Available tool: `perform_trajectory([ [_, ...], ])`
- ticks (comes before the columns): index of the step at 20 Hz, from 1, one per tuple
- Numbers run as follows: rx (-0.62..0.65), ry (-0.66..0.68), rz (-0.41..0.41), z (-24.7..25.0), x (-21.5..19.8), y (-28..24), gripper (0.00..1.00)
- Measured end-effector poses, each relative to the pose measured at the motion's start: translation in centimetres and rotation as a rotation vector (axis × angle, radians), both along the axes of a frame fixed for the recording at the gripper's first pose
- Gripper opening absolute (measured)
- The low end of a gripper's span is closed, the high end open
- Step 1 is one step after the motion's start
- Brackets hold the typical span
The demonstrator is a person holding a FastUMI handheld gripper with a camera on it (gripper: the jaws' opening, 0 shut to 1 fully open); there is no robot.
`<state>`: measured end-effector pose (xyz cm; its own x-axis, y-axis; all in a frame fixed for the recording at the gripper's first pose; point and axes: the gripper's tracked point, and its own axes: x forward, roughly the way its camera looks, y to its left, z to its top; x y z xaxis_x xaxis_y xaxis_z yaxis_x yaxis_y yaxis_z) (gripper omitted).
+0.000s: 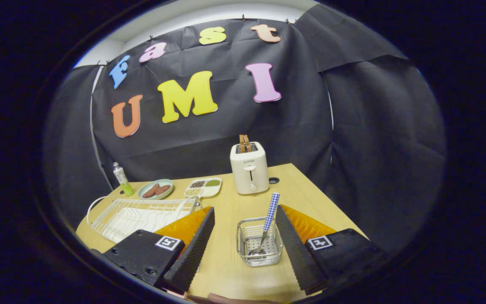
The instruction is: Take the plate from the dish rack, then take the spoon from the basket and place it into the plate.
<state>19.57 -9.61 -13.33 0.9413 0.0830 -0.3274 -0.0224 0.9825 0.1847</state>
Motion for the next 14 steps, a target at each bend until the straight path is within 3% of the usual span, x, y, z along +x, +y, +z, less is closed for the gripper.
perform_trajectory([
  [10,-0.018,0.008,0.061,-3.8,7.9,-1.7,0.9],
  [13,-0.003,-0.015,0.06,-3.7,8.7,-1.3,0.82],
  [14,-0.005,-0.023,0.045,-3.6,8.9,-1.3,0.74],
])
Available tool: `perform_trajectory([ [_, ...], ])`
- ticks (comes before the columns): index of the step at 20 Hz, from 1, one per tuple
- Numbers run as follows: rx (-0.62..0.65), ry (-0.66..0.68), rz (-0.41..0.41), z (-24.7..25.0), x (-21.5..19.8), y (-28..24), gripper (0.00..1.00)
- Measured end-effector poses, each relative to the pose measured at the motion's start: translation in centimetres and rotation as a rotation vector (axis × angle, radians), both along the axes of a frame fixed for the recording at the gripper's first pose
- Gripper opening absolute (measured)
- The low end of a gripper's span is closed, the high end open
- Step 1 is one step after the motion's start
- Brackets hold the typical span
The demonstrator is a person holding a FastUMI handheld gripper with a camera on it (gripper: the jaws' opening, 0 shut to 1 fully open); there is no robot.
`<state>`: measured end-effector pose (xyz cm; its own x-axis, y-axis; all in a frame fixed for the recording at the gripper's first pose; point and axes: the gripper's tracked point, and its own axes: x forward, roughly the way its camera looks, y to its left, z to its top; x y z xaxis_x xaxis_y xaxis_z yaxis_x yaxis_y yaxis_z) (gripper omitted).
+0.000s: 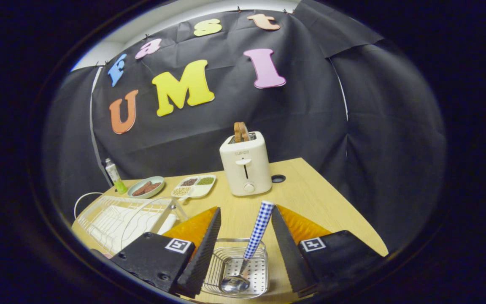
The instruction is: Take the plate from the dish rack, then take the spoon from the basket and place it into the plate.
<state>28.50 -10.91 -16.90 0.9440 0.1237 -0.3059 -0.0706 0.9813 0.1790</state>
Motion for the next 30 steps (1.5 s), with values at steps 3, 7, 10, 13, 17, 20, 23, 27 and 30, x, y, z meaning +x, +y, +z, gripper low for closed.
perform_trajectory([
  [3,-0.012,0.017,-0.041,-0.4,0.2,0.0,0.49],
  [7,-0.021,0.01,-0.069,0.0,0.0,0.5,0.21],
  [10,-0.024,-0.018,-0.052,1.3,-0.8,1.2,0.17],
  [13,-0.073,-0.067,-0.066,3.4,-1.5,1.1,0.17],
  [17,-0.168,-0.147,-0.098,7.0,-3.1,1.1,0.17],
  [20,-0.2,-0.208,-0.121,10.2,-4.8,1.6,0.17],
  [23,-0.204,-0.266,-0.117,13.5,-7.5,3.0,0.17],
  [27,-0.211,-0.337,-0.081,16.7,-11.7,6.2,0.17],
  [30,-0.213,-0.356,-0.062,17.0,-14.8,8.6,0.17],
])
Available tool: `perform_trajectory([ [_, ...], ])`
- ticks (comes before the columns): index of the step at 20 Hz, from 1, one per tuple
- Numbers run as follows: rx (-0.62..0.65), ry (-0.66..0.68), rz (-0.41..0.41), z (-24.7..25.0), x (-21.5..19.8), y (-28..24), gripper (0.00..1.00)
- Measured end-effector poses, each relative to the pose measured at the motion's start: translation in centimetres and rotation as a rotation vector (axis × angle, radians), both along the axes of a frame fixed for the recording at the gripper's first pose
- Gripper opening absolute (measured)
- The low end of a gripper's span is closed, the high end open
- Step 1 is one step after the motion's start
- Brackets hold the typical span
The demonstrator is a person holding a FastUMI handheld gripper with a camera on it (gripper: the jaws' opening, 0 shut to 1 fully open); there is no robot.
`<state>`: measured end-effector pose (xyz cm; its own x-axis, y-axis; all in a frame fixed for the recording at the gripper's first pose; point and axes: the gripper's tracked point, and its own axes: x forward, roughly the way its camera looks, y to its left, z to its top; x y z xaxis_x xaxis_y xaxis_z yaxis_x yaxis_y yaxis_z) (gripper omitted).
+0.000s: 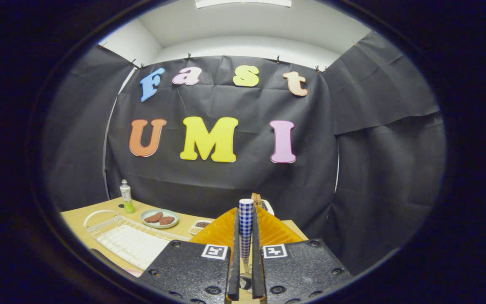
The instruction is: Take the plate from the dish rack, then take the spoon from the basket and place it into the plate.
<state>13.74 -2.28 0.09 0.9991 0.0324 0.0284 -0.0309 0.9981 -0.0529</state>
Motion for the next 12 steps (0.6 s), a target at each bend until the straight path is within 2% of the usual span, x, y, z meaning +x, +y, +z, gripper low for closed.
perform_trajectory([
  [3,0.056,0.011,0.014,-1.6,-2.9,3.2,0.16],
  [7,0.101,0.059,0.074,-5.5,-6.7,8.3,0.17],
  [12,0.186,0.118,0.13,-10.5,-9.8,14.8,0.17],
])
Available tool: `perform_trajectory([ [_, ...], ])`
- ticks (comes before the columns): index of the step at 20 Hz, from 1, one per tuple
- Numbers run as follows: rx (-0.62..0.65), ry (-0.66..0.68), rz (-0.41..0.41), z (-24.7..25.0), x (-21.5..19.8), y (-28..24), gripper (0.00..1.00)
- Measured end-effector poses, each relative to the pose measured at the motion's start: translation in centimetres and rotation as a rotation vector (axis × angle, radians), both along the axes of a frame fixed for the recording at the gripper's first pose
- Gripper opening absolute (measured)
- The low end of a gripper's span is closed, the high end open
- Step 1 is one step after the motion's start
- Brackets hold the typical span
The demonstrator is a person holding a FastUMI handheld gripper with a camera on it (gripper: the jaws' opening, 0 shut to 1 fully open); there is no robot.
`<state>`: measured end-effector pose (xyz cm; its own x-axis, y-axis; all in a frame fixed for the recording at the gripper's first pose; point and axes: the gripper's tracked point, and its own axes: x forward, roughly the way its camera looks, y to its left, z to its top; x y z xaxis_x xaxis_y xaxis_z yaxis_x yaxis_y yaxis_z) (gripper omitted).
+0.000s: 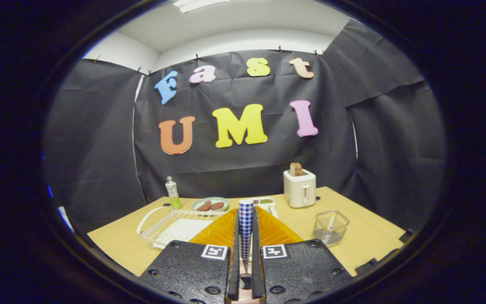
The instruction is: Take the plate from the dish rack, then take the spoon from the basket and place it into the plate.
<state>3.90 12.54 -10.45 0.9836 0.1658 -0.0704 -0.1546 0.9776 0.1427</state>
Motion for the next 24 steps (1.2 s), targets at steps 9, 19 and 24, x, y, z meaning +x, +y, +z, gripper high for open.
perform_trajectory([
  [9,-0.04,-0.098,-0.064,-4.9,-2.3,5.5,0.17],
  [19,-0.079,-0.106,-0.082,-7.2,-3.1,5.6,0.17],
  [24,-0.08,-0.1,-0.083,-7.5,-3.2,4.4,0.19],
])
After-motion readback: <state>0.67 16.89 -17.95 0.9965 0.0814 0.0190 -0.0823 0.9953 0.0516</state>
